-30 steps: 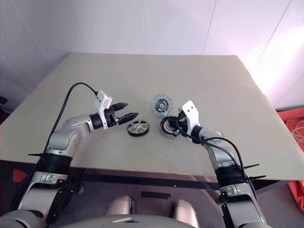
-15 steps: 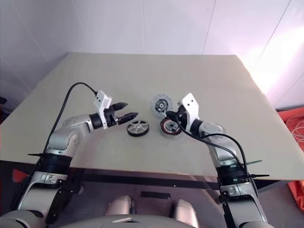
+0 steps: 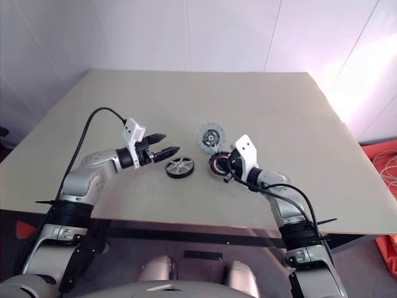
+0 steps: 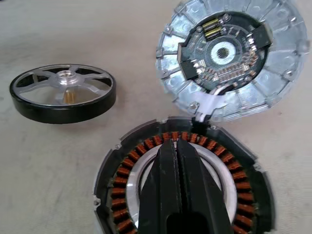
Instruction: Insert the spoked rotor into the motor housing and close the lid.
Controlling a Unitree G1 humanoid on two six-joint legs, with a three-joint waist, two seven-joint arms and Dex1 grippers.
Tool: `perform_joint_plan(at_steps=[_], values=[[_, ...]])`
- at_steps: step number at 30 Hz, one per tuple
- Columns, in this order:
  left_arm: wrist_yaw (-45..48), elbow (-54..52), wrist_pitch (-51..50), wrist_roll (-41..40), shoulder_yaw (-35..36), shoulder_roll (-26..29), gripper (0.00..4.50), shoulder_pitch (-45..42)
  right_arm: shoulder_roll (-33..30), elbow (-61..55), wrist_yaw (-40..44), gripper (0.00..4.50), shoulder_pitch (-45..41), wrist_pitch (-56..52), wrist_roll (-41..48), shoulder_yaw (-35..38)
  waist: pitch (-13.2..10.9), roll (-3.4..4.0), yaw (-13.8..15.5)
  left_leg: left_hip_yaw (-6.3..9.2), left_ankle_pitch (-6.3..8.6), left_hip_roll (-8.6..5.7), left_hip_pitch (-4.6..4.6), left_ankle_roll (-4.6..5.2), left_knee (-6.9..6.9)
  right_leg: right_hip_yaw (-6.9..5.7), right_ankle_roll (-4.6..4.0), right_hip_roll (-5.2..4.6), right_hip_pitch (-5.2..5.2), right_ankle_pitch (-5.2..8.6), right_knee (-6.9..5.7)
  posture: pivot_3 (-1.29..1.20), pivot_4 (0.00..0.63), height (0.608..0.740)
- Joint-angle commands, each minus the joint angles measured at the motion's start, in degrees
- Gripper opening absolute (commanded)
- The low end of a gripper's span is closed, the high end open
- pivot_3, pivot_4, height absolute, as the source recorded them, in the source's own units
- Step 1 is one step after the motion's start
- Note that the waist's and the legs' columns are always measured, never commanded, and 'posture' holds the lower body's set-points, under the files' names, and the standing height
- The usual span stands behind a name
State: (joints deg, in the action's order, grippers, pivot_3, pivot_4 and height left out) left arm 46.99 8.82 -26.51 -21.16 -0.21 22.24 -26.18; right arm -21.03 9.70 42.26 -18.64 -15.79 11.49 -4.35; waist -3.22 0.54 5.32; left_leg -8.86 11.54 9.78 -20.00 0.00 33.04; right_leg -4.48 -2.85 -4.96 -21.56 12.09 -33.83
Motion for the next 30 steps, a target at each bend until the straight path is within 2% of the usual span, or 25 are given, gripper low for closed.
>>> perform_joint_plan(at_steps=[1, 11, 16, 24, 27, 30], values=[[-0.2, -0.4, 1.1, -0.2, 1.3, 0.6, 4.5, -1.0, -1.2, -5.5, -0.2, 0.03, -3.2, -0.7, 2.4, 3.1, 0.0, 0.01, 0.0, 0.0, 0.0, 0.01, -0.02, 0.0, 0.0, 0.0, 0.0, 0.01, -0.04, 0.0, 0.0, 0.0, 0.0, 0.74], [-1.6, -0.8, -0.2, -1.0, 2.3, 0.3, 4.5, -0.7, -1.0, -7.5, 0.2, 0.03, -2.0, -1.8, 2.2, 2.2, 0.0, 0.01, 0.1, -0.01, 0.01, 0.0, -0.07, 0.02, -0.04, 0.0, -0.02, 0.01, -0.08, 0.0, 0.0, 0.0, 0.0, 0.74], [-2.0, -3.2, -8.0, -4.5, 4.5, 1.9, 4.5, 0.9, -2.5, -7.6, -0.1, 0.03, -2.2, -1.8, 2.3, 3.8, 0.0, 0.01, 0.0, -0.01, 0.0, 0.01, -0.05, 0.0, -0.04, 0.0, -0.02, 0.01, -0.08, 0.0, -0.01, 0.0, 0.0, 0.74], [2.8, -8.2, -16.3, -10.6, 8.4, 10.3, 4.5, 7.8, -6.7, -7.2, -0.4, 0.03, -1.9, -1.2, 2.4, 7.3, 0.0, 0.01, 0.0, -0.03, 0.01, 0.01, -0.12, 0.01, -0.05, 0.01, -0.02, 0.02, -0.21, 0.0, -0.02, 0.0, 0.0, 0.74], [1.6, -8.7, -21.3, -13.6, 10.2, 10.7, 4.5, 7.9, -6.7, -7.9, -0.5, 0.03, -1.6, -1.5, 2.6, 7.4, 0.0, 0.01, 0.1, -0.03, 0.0, 0.01, -0.06, 0.0, -0.04, 0.01, -0.02, 0.02, -0.15, 0.01, -0.03, 0.0, 0.0, 0.74], [-1.5, -6.9, -28.2, -17.6, 12.6, 8.7, 4.5, 5.8, -6.6, -9.0, -0.6, 0.03, -1.1, -1.9, 2.7, 7.3, 0.0, 0.01, 0.1, -0.03, -0.01, 0.0, 0.01, -0.02, -0.03, 0.02, -0.02, 0.01, -0.06, 0.0, -0.05, 0.0, 0.0, 0.74]])
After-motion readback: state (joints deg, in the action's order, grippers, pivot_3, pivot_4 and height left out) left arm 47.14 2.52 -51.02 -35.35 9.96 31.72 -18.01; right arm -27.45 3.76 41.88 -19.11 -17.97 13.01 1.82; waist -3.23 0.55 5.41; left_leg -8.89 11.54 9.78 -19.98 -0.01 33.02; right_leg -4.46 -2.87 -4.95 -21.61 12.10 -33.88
